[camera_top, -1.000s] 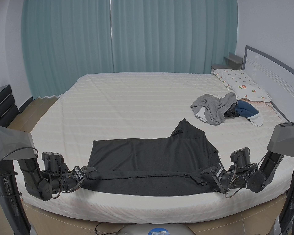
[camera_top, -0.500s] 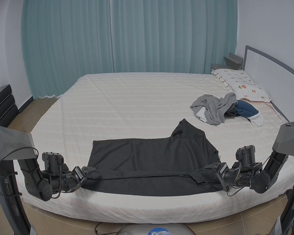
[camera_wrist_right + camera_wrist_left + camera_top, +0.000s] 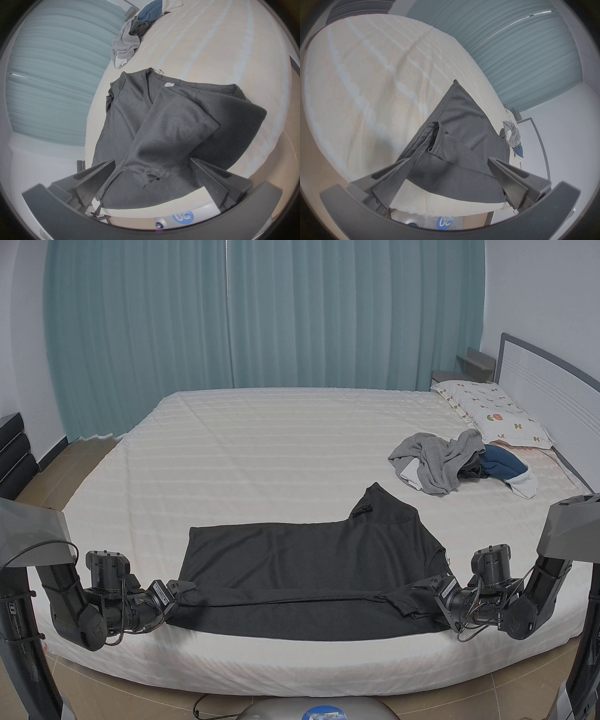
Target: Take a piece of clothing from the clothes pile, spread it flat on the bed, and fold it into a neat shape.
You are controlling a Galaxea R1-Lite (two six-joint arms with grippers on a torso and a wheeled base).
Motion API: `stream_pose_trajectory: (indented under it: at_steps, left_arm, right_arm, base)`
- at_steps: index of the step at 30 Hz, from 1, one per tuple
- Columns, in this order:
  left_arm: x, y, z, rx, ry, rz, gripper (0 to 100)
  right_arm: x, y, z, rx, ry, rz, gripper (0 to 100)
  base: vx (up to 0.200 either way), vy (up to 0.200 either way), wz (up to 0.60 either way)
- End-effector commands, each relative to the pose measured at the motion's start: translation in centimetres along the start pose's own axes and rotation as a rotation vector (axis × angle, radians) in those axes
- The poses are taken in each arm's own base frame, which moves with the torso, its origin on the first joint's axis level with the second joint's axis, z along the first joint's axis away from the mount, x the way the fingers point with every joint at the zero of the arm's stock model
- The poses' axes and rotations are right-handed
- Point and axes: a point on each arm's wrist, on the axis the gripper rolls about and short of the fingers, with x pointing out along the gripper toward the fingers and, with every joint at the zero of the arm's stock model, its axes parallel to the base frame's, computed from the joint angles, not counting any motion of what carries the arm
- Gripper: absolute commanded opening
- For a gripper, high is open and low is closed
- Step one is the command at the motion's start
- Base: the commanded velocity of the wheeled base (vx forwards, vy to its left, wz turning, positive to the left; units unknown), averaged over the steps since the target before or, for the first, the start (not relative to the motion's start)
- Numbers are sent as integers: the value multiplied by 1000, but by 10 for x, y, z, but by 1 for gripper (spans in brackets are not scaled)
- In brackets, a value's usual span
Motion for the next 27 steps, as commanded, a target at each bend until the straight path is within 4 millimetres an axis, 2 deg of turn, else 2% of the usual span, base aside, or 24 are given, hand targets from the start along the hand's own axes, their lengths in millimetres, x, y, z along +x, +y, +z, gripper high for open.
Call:
stream_pose_trajectory:
  at_steps: [1, 7, 8, 19, 27]
  left_arm:
    - [0, 0, 0, 0, 0, -1, 100]
    - [0, 0, 0, 0, 1, 0, 100]
    - [0, 0, 0, -2, 1, 0, 100]
    - [0, 0, 0, -1, -1, 0, 100]
    - [1, 1, 0, -2, 1, 2, 100]
  right_arm:
    - [8, -7, -2, 1, 2, -29, 100]
    - [10, -3, -1, 0, -16, -5, 100]
    - [10, -3, -1, 1, -17, -5, 0]
    - [0, -4, -4, -5, -21, -4, 0]
    - [-23, 4, -7, -17, -20, 35, 0]
  base:
    - [0, 0, 0]
    - [0, 0, 0]
    - [0, 0, 0]
    - [0, 0, 0]
    - [0, 0, 0]
